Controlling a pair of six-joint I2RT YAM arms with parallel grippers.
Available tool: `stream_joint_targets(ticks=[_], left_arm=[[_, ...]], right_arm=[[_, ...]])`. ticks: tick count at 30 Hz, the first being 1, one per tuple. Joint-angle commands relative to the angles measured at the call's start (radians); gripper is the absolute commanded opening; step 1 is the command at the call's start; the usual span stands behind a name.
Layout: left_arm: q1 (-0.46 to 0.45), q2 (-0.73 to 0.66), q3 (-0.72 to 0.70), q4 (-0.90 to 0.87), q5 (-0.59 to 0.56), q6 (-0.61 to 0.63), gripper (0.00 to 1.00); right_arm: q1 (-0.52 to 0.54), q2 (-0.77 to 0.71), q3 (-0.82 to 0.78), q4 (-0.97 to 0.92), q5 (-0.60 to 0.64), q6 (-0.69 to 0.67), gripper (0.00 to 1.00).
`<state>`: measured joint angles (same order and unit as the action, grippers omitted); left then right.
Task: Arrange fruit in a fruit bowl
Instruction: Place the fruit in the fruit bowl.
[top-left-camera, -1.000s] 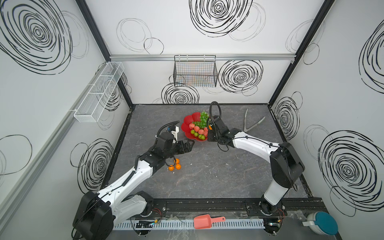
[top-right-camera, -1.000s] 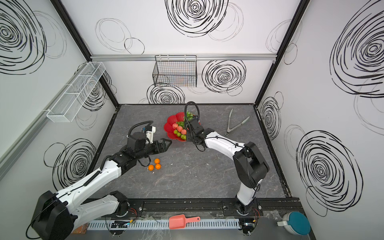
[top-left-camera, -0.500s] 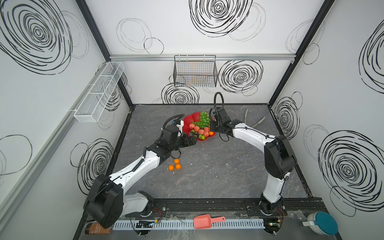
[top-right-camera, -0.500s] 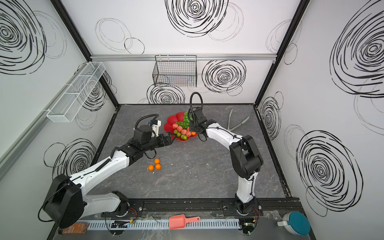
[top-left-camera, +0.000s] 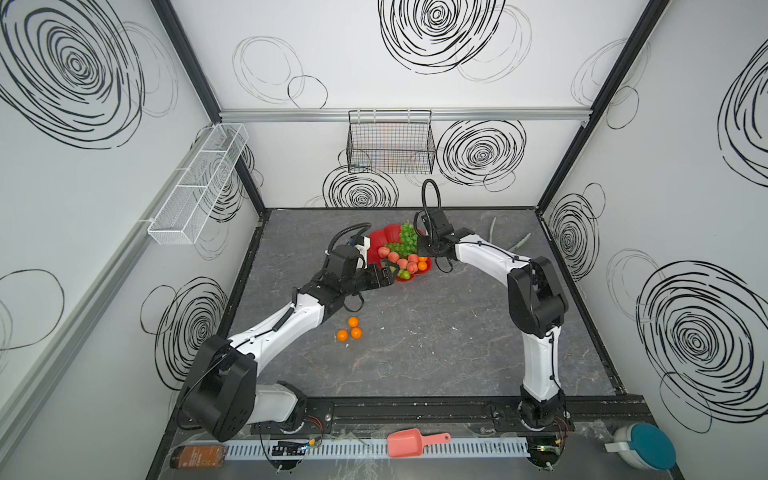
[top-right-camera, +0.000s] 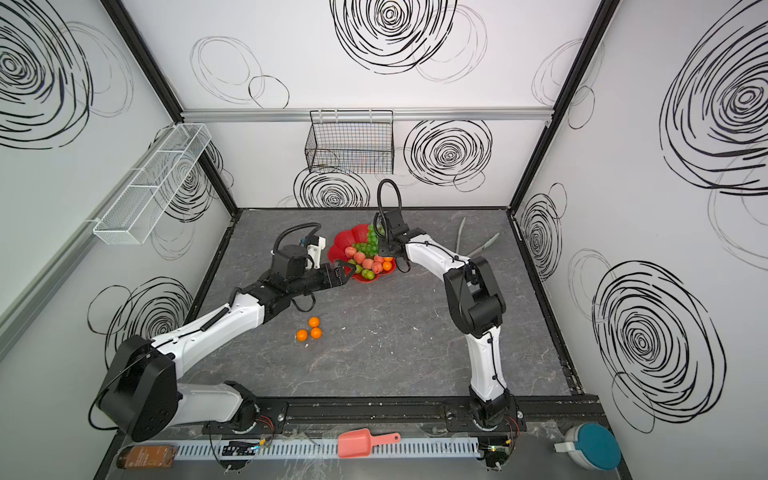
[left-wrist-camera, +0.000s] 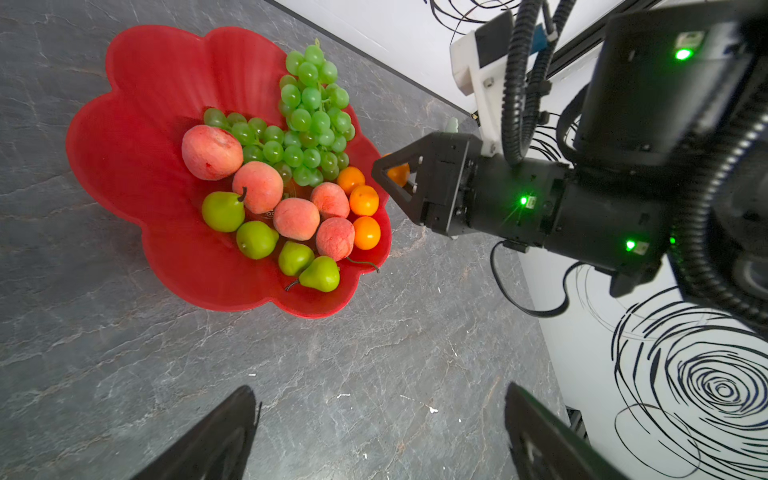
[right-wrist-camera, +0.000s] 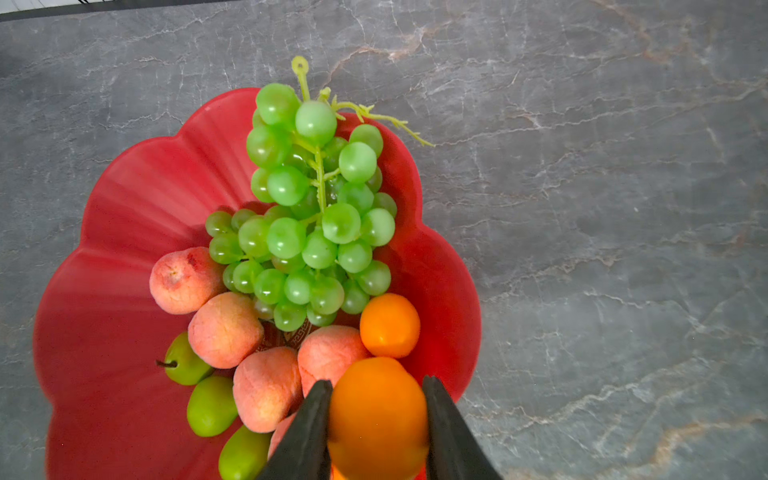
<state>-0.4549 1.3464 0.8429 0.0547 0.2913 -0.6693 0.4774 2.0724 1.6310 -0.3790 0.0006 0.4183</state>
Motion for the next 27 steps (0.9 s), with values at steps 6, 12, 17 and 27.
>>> stream_joint_targets(ticks=[6, 12, 17, 27], left_arm=[[0.011, 0.004, 0.027, 0.043, 0.017, 0.019, 0.96], [0.013, 0.004, 0.025, 0.043, 0.016, 0.02, 0.96], [0.014, 0.0, 0.024, 0.041, 0.016, 0.022, 0.96], [0.014, -0.01, 0.023, 0.03, 0.013, 0.025, 0.96]], right_arm=[[-0.028, 0.081, 0.108, -0.073, 0.005, -0.032, 0.36], [-0.039, 0.118, 0.143, -0.078, 0.0, -0.035, 0.38], [-0.042, 0.127, 0.155, -0.075, -0.006, -0.036, 0.45], [-0.046, 0.113, 0.165, -0.081, -0.008, -0.039, 0.49]])
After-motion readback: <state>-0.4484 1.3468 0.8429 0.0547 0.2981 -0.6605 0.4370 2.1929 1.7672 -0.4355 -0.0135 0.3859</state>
